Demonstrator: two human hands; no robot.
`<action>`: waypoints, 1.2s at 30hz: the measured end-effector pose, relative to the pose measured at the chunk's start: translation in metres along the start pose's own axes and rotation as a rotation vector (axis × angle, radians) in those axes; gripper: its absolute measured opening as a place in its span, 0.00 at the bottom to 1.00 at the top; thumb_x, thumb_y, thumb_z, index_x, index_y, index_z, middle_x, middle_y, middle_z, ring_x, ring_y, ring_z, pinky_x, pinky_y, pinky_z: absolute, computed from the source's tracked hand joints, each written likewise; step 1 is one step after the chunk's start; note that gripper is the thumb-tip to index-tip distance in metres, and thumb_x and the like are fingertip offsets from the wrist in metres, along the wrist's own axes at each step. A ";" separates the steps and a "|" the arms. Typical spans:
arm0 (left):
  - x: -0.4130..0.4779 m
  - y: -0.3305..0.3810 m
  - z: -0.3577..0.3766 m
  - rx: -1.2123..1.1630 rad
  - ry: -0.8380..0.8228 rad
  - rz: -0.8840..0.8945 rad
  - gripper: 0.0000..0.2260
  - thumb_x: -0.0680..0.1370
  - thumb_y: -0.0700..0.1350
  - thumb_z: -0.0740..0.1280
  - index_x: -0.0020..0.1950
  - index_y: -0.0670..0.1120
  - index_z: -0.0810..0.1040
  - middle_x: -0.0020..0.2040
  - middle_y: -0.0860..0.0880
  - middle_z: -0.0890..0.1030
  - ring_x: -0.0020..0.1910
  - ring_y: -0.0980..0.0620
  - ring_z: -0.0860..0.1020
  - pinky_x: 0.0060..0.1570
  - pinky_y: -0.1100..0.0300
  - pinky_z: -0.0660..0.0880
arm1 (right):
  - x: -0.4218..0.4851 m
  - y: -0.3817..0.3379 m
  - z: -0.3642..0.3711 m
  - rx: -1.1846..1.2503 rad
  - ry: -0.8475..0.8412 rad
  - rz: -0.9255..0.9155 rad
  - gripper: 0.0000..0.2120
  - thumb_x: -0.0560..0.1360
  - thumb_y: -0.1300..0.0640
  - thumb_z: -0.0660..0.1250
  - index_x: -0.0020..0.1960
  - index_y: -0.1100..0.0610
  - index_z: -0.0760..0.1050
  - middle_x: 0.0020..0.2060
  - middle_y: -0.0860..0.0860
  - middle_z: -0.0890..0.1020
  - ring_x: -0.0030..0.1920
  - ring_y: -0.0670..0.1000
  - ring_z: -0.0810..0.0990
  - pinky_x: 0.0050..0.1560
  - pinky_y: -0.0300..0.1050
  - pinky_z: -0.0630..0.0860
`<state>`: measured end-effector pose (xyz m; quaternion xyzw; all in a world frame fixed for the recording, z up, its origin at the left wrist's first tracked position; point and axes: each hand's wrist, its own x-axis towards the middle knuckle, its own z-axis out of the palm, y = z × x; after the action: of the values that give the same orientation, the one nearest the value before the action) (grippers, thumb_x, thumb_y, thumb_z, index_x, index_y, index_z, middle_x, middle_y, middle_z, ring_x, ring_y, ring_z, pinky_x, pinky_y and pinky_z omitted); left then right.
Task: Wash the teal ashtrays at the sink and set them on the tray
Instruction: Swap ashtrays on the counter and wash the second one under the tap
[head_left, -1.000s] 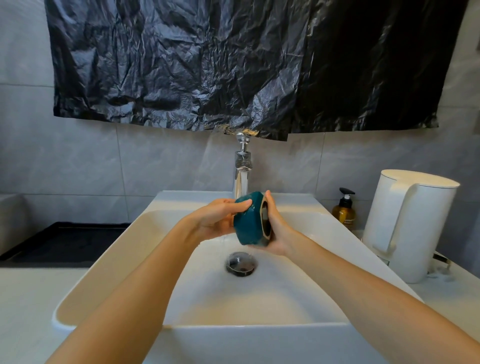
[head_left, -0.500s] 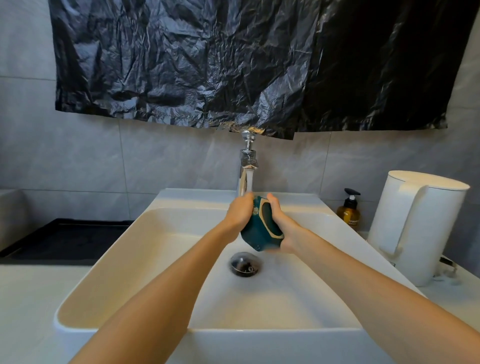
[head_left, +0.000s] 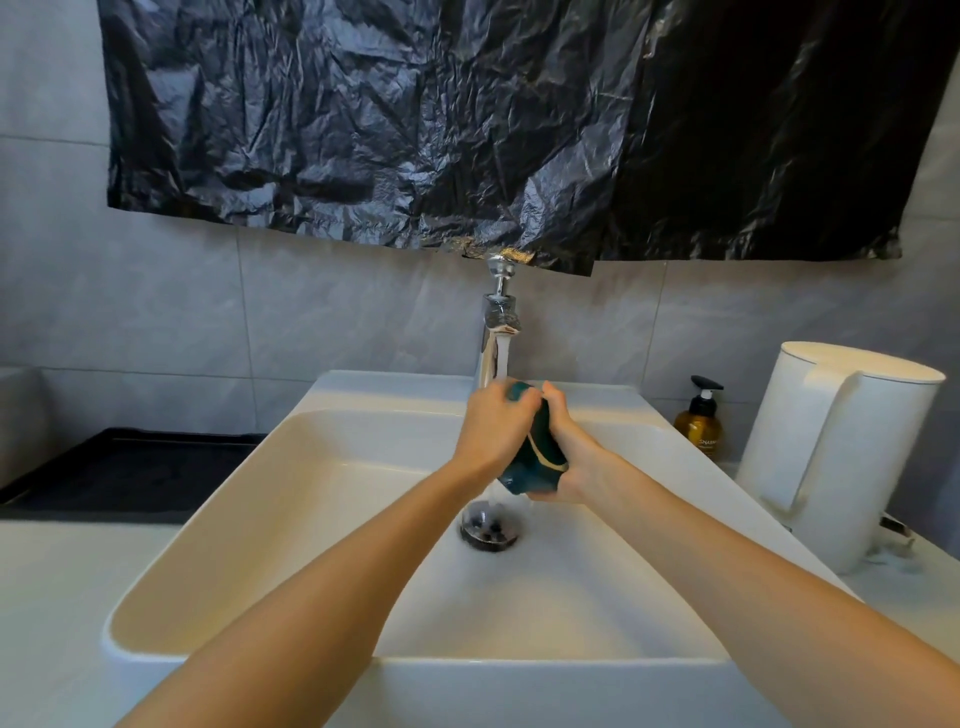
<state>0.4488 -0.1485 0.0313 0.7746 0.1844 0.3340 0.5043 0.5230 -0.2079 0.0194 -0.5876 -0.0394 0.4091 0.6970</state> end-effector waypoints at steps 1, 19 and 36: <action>-0.006 -0.001 0.003 -0.005 0.002 0.034 0.16 0.77 0.45 0.65 0.63 0.46 0.72 0.56 0.45 0.74 0.53 0.50 0.75 0.53 0.57 0.76 | -0.002 -0.001 -0.001 0.034 -0.001 -0.007 0.30 0.68 0.31 0.66 0.53 0.56 0.76 0.47 0.57 0.82 0.48 0.57 0.80 0.48 0.51 0.76; 0.010 -0.001 -0.040 -0.662 -0.111 -0.358 0.16 0.78 0.40 0.66 0.64 0.36 0.73 0.50 0.41 0.80 0.46 0.49 0.79 0.40 0.61 0.80 | -0.013 -0.005 -0.001 -0.125 -0.242 -0.032 0.09 0.76 0.51 0.65 0.47 0.58 0.75 0.38 0.56 0.79 0.41 0.53 0.76 0.37 0.46 0.79; 0.002 -0.003 -0.005 -0.012 -0.038 -0.213 0.17 0.81 0.58 0.48 0.65 0.53 0.66 0.60 0.44 0.66 0.60 0.44 0.71 0.58 0.52 0.75 | -0.016 -0.004 -0.004 0.159 -0.050 0.112 0.13 0.73 0.51 0.69 0.49 0.60 0.75 0.37 0.57 0.80 0.38 0.54 0.77 0.33 0.47 0.72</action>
<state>0.4470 -0.1424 0.0310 0.7537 0.2540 0.2649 0.5452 0.5166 -0.2208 0.0283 -0.5215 0.0087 0.4638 0.7162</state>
